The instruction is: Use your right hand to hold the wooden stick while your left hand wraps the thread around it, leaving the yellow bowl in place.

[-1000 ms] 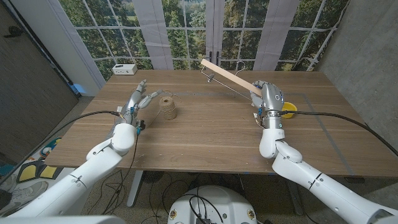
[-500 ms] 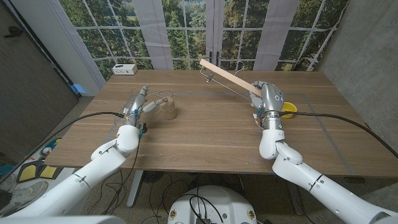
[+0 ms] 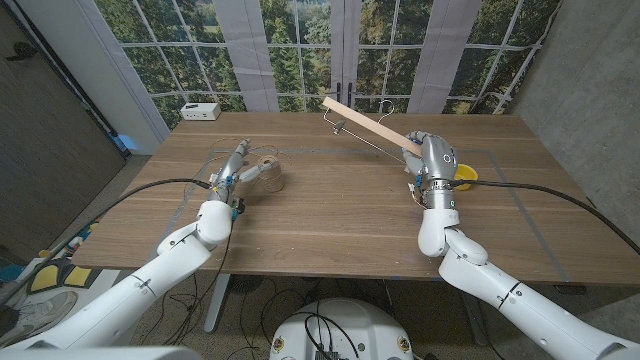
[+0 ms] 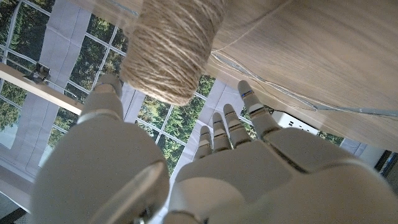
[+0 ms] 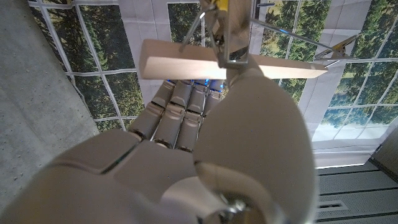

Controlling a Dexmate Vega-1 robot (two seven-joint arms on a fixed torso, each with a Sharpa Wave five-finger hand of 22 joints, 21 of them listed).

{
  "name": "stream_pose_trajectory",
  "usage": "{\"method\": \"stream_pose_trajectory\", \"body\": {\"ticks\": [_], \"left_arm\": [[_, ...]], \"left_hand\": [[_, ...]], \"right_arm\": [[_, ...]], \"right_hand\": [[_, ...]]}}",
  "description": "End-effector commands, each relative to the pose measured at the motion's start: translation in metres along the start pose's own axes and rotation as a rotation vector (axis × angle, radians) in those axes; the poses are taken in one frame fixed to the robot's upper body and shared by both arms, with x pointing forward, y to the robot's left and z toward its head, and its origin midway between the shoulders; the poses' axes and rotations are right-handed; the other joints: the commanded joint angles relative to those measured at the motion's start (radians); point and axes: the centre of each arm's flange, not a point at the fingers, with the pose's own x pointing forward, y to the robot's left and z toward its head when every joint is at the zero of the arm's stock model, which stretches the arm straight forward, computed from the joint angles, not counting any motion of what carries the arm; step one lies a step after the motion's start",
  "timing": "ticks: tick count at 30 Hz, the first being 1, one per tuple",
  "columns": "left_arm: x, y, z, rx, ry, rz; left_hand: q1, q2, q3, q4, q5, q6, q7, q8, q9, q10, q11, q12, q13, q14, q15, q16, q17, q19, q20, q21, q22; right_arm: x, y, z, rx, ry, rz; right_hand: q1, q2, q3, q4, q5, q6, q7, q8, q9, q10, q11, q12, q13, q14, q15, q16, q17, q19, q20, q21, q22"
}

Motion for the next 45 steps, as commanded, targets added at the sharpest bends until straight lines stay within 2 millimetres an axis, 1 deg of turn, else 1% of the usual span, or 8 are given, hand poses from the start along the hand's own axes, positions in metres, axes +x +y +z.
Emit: {"method": "stream_pose_trajectory", "body": {"ticks": [1, 18, 23, 28, 34, 42, 43, 45], "left_arm": [[0.007, -0.014, 0.001, 0.031, -0.003, -0.062], [0.018, -0.036, -0.002, -0.022, -0.042, -0.120], [0.022, -0.037, -0.003, -0.016, -0.025, -0.127], [0.022, -0.038, -0.007, -0.064, 0.004, -0.066], [0.023, -0.032, -0.004, -0.057, -0.011, -0.014], [0.026, -0.021, 0.011, 0.005, -0.046, 0.059], [0.028, -0.016, 0.015, 0.005, -0.051, 0.065], [0.030, -0.012, 0.019, 0.014, -0.062, 0.055]], "left_hand": [[0.030, 0.007, -0.007, 0.000, 0.012, -0.012, -0.002, -0.005, 0.006, -0.014, -0.002, -0.006, 0.003, -0.009, 0.005, -0.006, 0.002, 0.005, -0.001, 0.000, 0.003], [0.288, 0.140, 0.015, 0.007, -0.062, 0.144, -0.032, 0.025, 0.006, 0.134, -0.057, 0.029, 0.000, 0.156, -0.063, 0.015, -0.003, 0.190, -0.080, 0.055, 0.001], [0.478, 0.243, 0.057, -0.009, -0.133, 0.214, -0.038, 0.027, 0.009, 0.212, -0.084, 0.042, 0.003, 0.257, -0.124, 0.028, -0.001, 0.259, -0.123, 0.097, 0.010], [0.657, 0.316, 0.123, -0.008, -0.123, 0.386, -0.022, 0.061, 0.013, 0.358, -0.100, 0.075, 0.004, 0.428, -0.185, 0.055, 0.000, 0.336, -0.164, 0.185, 0.034], [0.663, 0.373, 0.188, 0.044, -0.158, 0.740, -0.012, 0.148, 0.026, 0.672, -0.130, 0.158, 0.019, 0.763, -0.227, 0.119, 0.013, 0.433, -0.218, 0.369, 0.079], [0.640, 0.369, 0.140, 0.066, -0.156, 0.834, 0.027, 0.160, 0.052, 0.778, -0.115, 0.213, 0.124, 1.011, -0.232, 0.317, 0.194, 0.451, -0.246, 0.545, 0.132], [0.647, 0.367, 0.130, 0.059, -0.149, 0.841, 0.041, 0.161, 0.062, 0.780, -0.071, 0.222, 0.162, 1.032, -0.233, 0.358, 0.250, 0.454, -0.251, 0.597, 0.150], [0.656, 0.360, 0.118, 0.049, -0.147, 0.850, 0.050, 0.160, 0.069, 0.787, -0.059, 0.232, 0.203, 1.083, -0.233, 0.420, 0.319, 0.456, -0.261, 0.656, 0.169]], "right_arm": [[0.001, -0.002, -0.004, 0.001, 0.012, -0.003], [0.005, 0.002, -0.007, -0.007, 0.027, 0.015], [0.006, 0.002, -0.008, -0.010, 0.031, 0.017], [0.006, 0.002, -0.008, -0.011, 0.035, 0.018], [0.007, 0.003, -0.009, -0.007, 0.034, 0.016], [0.009, 0.003, -0.010, 0.003, 0.029, 0.013], [0.009, 0.003, -0.010, 0.005, 0.029, 0.011], [0.009, 0.003, -0.011, 0.013, 0.029, 0.012]], "right_hand": [[0.100, 0.102, 0.003, 0.007, 0.006, 0.113, -0.099, 0.003, 0.163, 0.107, -0.095, 0.143, 0.118, 0.024, -0.145, -0.004, 0.007, -0.006, -0.049, 0.012, 0.003], [0.099, 0.104, -0.004, 0.011, 0.010, 0.113, -0.097, 0.002, 0.159, 0.106, -0.097, 0.143, 0.118, 0.029, -0.143, -0.021, 0.015, -0.014, -0.050, 0.031, 0.001], [0.100, 0.105, -0.006, 0.013, 0.012, 0.114, -0.097, 0.002, 0.159, 0.106, -0.093, 0.142, 0.117, 0.030, -0.145, -0.026, 0.018, -0.015, -0.049, 0.036, 0.000], [0.102, 0.103, -0.007, 0.011, 0.013, 0.112, -0.096, 0.002, 0.159, 0.108, -0.095, 0.143, 0.118, 0.032, -0.146, -0.028, 0.021, -0.017, -0.049, 0.041, -0.001], [0.103, 0.104, -0.010, 0.012, 0.014, 0.113, -0.098, 0.002, 0.157, 0.107, -0.097, 0.141, 0.115, 0.034, -0.144, -0.032, 0.026, -0.020, -0.050, 0.047, -0.002], [0.104, 0.103, -0.013, 0.013, 0.015, 0.113, -0.097, 0.002, 0.156, 0.107, -0.093, 0.142, 0.117, 0.034, -0.145, -0.039, 0.030, -0.024, -0.051, 0.055, -0.003], [0.104, 0.105, -0.013, 0.014, 0.015, 0.113, -0.096, 0.002, 0.157, 0.108, -0.093, 0.142, 0.116, 0.036, -0.145, -0.039, 0.031, -0.023, -0.051, 0.057, -0.004], [0.105, 0.105, -0.013, 0.013, 0.016, 0.113, -0.097, 0.003, 0.158, 0.107, -0.092, 0.142, 0.116, 0.036, -0.145, -0.040, 0.032, -0.024, -0.051, 0.058, -0.004]]}}
